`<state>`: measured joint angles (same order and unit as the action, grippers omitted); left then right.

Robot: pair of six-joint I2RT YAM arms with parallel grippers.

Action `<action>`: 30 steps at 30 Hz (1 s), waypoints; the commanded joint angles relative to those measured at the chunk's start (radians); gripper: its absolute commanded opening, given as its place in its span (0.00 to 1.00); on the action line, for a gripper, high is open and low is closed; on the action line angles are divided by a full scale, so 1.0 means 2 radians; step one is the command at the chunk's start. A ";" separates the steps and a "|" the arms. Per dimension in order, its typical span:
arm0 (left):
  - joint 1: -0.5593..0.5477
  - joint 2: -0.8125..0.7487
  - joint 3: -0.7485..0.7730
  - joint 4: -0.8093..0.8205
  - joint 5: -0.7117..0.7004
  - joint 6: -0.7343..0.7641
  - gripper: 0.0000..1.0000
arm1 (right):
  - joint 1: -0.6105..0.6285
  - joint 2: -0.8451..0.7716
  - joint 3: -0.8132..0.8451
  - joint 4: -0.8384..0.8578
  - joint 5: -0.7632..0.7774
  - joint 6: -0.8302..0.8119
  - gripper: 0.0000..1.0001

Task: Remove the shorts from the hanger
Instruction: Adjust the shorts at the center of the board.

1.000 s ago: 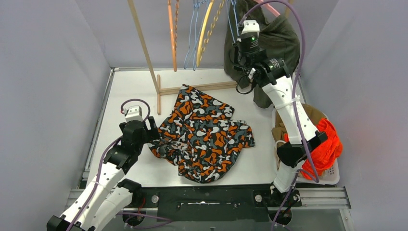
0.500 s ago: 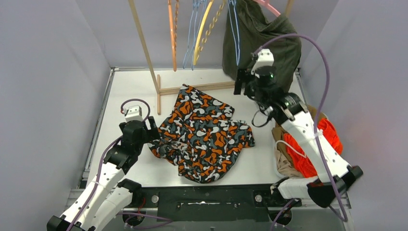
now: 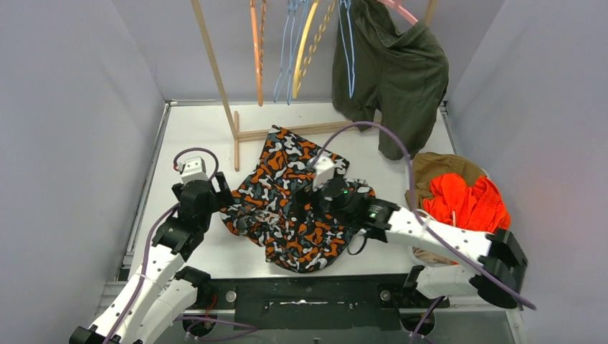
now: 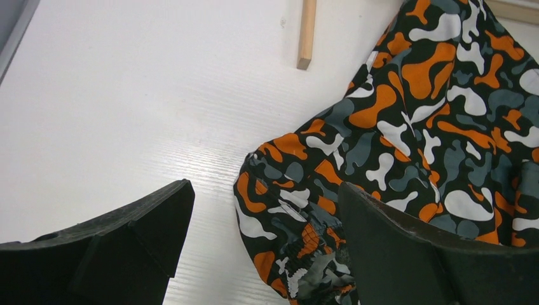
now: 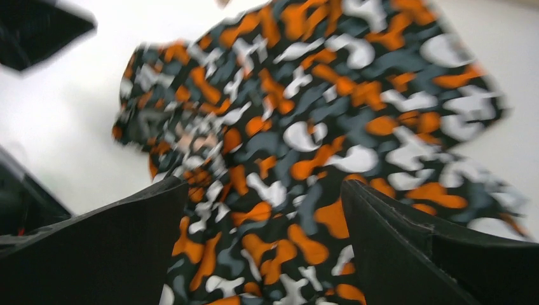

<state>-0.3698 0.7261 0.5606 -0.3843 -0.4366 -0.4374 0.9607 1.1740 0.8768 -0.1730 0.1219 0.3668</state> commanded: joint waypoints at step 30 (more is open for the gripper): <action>0.015 -0.070 0.011 -0.013 -0.104 -0.032 0.85 | 0.159 0.227 0.196 -0.079 0.093 0.097 0.00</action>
<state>-0.3492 0.5930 0.5606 -0.4385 -0.6281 -0.4946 1.2163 1.8534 1.2411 -0.4400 0.2329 0.6220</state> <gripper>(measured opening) 0.845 0.075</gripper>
